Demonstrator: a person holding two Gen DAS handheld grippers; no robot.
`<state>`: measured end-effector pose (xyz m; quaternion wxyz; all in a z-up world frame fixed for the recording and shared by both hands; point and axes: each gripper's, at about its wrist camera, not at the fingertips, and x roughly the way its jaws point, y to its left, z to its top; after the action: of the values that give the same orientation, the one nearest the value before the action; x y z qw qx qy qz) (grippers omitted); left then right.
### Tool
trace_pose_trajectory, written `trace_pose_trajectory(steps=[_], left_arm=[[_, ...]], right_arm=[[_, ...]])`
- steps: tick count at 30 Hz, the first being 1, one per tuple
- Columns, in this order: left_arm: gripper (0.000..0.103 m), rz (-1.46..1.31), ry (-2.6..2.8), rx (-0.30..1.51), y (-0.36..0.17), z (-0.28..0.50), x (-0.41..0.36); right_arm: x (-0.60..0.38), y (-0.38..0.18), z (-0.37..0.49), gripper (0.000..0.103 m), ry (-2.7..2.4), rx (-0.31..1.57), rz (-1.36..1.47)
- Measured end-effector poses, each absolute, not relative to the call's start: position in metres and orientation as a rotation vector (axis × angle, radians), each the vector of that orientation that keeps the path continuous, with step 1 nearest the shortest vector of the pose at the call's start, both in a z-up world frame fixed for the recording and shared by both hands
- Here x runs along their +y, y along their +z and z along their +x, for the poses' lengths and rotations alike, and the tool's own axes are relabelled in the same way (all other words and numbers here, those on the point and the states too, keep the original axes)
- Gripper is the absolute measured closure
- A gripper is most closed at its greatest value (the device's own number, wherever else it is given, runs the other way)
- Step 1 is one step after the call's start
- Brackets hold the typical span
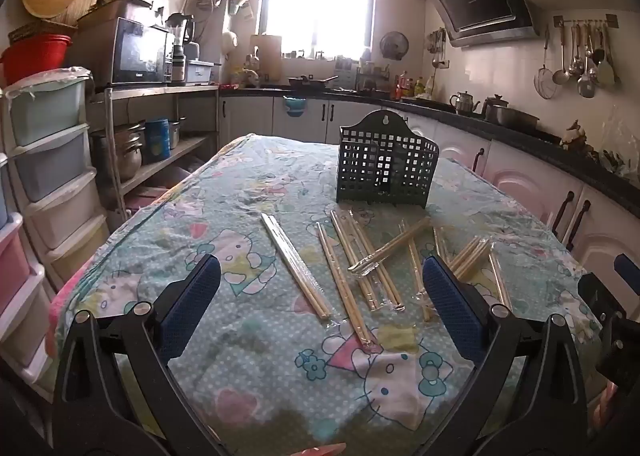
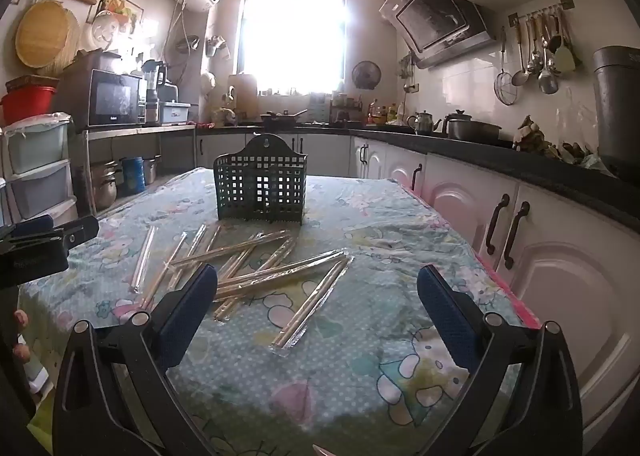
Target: Organize utensils
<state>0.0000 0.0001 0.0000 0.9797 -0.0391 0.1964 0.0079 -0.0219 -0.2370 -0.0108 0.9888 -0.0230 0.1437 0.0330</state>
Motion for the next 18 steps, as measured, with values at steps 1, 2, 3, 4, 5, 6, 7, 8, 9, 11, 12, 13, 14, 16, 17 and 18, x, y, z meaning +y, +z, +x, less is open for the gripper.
trace_pose_trajectory(steps=[1, 2, 3, 4, 5, 6, 7, 8, 9, 11, 12, 13, 14, 16, 17, 18], left_arm=[[0.01, -0.074, 0.018, 0.394, 0.0, -0.0001, -0.0002], [0.01, -0.074, 0.016, 0.39, 0.0001, -0.0002, -0.0002], [0.01, -0.074, 0.016, 0.392, 0.0001, -0.0001, -0.0003], [0.01, -0.074, 0.018, 0.393, 0.0002, -0.0001, -0.0003], [0.01, -0.074, 0.017, 0.393, 0.0004, -0.0001, -0.0003], [0.01, -0.074, 0.018, 0.394, 0.0007, -0.0001, -0.0004], [0.01, -0.075, 0.018, 0.394, 0.001, -0.0001, -0.0005], [0.01, -0.074, 0.018, 0.394, 0.0013, 0.0, -0.0008], [0.01, -0.073, 0.02, 0.395, 0.0017, 0.0001, -0.0011], [0.01, -0.073, 0.016, 0.392, 0.0, 0.0007, -0.0008], [0.01, -0.074, 0.017, 0.392, 0.0, 0.0012, -0.0008], [0.01, -0.074, 0.017, 0.392, 0.0, 0.0017, -0.0009], [0.01, -0.074, 0.017, 0.389, -0.0001, 0.0, -0.0006], [0.01, -0.075, 0.016, 0.391, -0.0001, 0.0004, -0.0007], [0.01, -0.075, 0.016, 0.389, 0.0001, 0.0, -0.0004], [0.01, -0.075, 0.016, 0.389, 0.0002, 0.0001, -0.0006]], right_arm=[[-0.2371, -0.0108, -0.0216, 0.006, 0.068, 0.29, -0.046], [-0.2371, -0.0106, -0.0213, 0.006, 0.069, 0.291, -0.046], [-0.2371, -0.0104, -0.0225, 0.006, 0.066, 0.28, -0.047], [-0.2371, -0.0103, -0.0226, 0.006, 0.068, 0.279, -0.046], [-0.237, -0.0103, -0.0225, 0.006, 0.068, 0.279, -0.047], [-0.2372, -0.0101, -0.0229, 0.006, 0.069, 0.276, -0.046], [-0.2371, -0.0101, -0.0226, 0.006, 0.071, 0.278, -0.047], [-0.2376, -0.0098, -0.0235, 0.006, 0.067, 0.272, -0.045], [-0.2369, -0.0107, -0.0236, 0.006, 0.068, 0.272, -0.044], [-0.2397, -0.0062, -0.0244, 0.006, 0.07, 0.273, -0.04], [-0.2401, -0.0062, -0.022, 0.006, 0.072, 0.274, -0.038], [-0.2431, -0.0043, -0.0213, 0.006, 0.071, 0.274, -0.037], [-0.2424, -0.0038, -0.022, 0.006, 0.07, 0.273, -0.038], [-0.2425, -0.0039, -0.0218, 0.006, 0.071, 0.273, -0.036], [-0.2423, -0.0042, -0.0218, 0.006, 0.07, 0.273, -0.035], [-0.2405, -0.006, -0.0224, 0.006, 0.068, 0.27, -0.036]])
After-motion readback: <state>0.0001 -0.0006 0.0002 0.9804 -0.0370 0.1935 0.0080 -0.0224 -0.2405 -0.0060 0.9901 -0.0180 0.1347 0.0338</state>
